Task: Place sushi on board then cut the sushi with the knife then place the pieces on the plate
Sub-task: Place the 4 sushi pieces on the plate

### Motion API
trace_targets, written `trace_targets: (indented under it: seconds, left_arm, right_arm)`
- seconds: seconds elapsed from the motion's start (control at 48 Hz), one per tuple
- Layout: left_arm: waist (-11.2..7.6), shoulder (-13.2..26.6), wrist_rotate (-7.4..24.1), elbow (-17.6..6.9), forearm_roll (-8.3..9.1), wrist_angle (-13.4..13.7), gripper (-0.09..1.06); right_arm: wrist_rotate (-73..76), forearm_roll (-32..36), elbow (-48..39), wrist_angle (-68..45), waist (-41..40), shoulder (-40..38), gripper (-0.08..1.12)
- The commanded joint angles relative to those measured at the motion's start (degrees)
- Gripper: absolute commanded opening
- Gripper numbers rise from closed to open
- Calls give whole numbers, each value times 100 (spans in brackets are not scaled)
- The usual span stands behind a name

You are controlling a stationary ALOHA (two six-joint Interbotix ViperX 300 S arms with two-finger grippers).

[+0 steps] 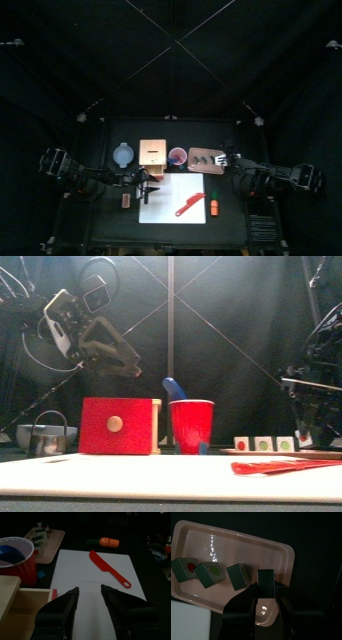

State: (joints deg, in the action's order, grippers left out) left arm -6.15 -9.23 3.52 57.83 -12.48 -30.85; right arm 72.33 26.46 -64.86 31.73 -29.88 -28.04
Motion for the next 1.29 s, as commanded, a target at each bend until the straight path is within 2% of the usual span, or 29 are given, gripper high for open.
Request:
trace_targets:
  seconds: [0.021,0.229,0.458,0.604,0.75,0.896,1.083,1.292]
  left_arm:
    - [0,-123,0,-53,9,-18,80]
    - [-9,-123,-18,-44,9,-18,80]
    - [0,-123,-26,-53,0,-18,80]
    - [0,-123,-18,-79,0,-18,80]
    - [-9,-141,-18,-149,9,-44,80]
    - [0,-141,-26,-264,-9,-53,80]
    - [-35,-220,-26,-404,-70,-88,80]
    - [0,-185,0,-501,-70,-404,80]
  right_arm:
    - [0,9,-18,-114,0,-18,66]
    - [0,-62,-35,-123,70,-18,81]
    - [-9,-70,70,-79,264,-237,82]
    - [-35,62,158,-97,343,-694,82]
    - [-105,729,264,-466,369,-1371,82]
    - [-114,1635,264,-2004,615,-1696,82]
    - [-114,3050,290,-4122,923,-1362,82]
    - [-114,3639,554,-4948,993,-782,82]
